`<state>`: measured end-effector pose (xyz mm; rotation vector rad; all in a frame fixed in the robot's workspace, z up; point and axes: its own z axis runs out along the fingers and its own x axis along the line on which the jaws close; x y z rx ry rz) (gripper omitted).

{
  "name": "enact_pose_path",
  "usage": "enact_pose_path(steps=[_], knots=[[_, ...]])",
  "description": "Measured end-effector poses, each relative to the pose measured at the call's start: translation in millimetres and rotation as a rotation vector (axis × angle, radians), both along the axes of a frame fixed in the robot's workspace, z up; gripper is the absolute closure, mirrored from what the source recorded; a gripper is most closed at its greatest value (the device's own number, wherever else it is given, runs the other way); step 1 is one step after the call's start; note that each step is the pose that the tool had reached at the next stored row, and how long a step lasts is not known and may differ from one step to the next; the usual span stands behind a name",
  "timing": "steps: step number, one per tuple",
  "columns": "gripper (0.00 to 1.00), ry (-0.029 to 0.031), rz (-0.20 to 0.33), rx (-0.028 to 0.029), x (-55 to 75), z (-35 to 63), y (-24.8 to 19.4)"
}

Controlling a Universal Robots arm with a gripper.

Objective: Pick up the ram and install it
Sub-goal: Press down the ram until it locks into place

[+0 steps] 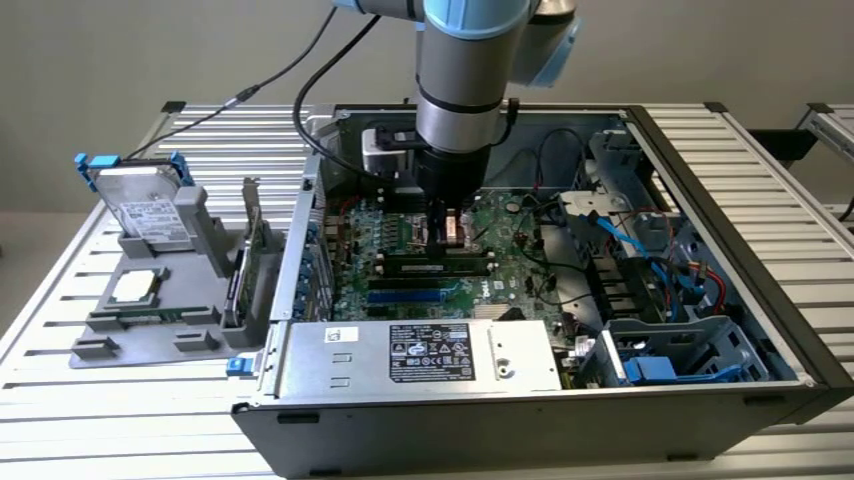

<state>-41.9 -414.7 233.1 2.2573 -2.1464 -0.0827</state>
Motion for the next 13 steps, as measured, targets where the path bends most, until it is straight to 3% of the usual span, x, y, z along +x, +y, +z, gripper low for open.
enact_pose_path(steps=[13], knots=[[0.9, 0.0003, 0.0, -0.0006, -0.5, -5.9, 0.8]])
